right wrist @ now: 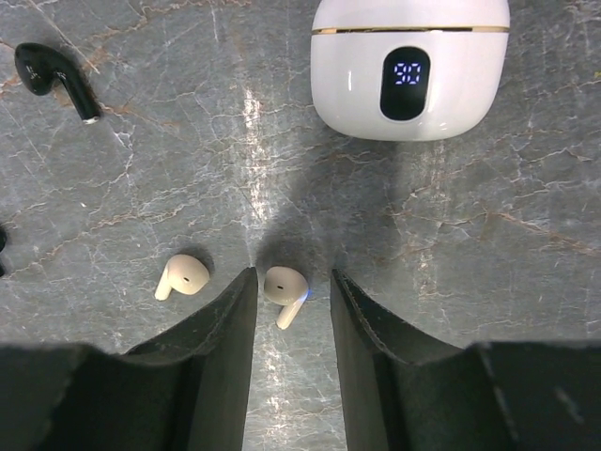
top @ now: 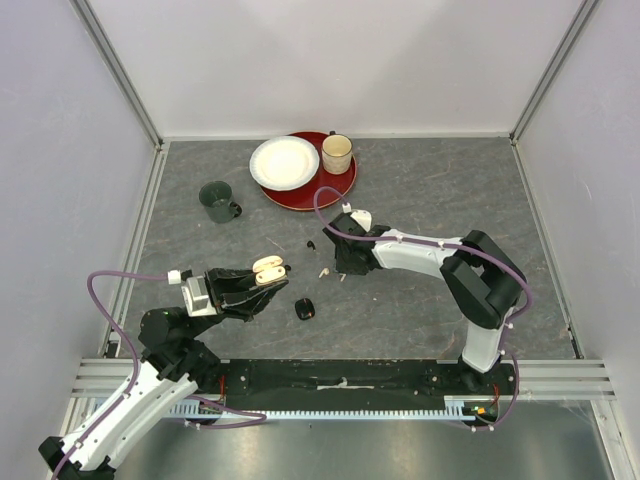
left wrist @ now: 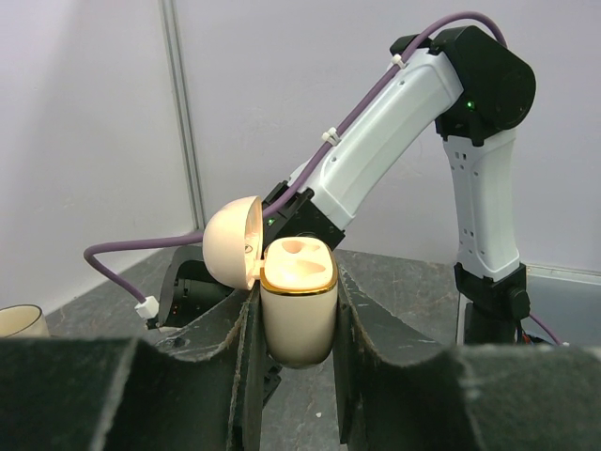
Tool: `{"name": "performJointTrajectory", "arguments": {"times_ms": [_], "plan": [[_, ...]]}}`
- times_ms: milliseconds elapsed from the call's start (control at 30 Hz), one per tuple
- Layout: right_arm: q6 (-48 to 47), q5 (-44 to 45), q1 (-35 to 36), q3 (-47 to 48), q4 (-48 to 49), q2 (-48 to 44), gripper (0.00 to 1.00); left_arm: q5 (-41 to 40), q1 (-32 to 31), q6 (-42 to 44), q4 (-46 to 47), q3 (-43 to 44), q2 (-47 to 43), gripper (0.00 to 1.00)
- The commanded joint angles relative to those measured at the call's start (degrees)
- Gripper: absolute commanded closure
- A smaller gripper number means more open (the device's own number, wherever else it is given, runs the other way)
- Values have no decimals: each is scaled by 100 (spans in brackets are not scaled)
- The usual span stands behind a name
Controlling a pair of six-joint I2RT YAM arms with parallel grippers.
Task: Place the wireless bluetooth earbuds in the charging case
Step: Pick up the earbud from the center of the board.
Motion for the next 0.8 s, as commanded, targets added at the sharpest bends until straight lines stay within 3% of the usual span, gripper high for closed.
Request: {"name": "performJointTrajectory", "arguments": {"times_ms": [0, 333, 567, 767], "plan": [[73, 180, 54, 229, 63, 142, 57, -130, -13, 193, 101, 195, -23, 98], [-32, 119, 125, 185, 45, 178, 68, -122, -4, 149, 118, 204, 47, 98], [-217, 162, 212, 176, -60, 169, 70, -122, -4, 123, 127, 195, 56, 98], [-1051, 180, 344, 212, -130, 134, 72, -130, -4, 114, 127, 204, 83, 98]]}}
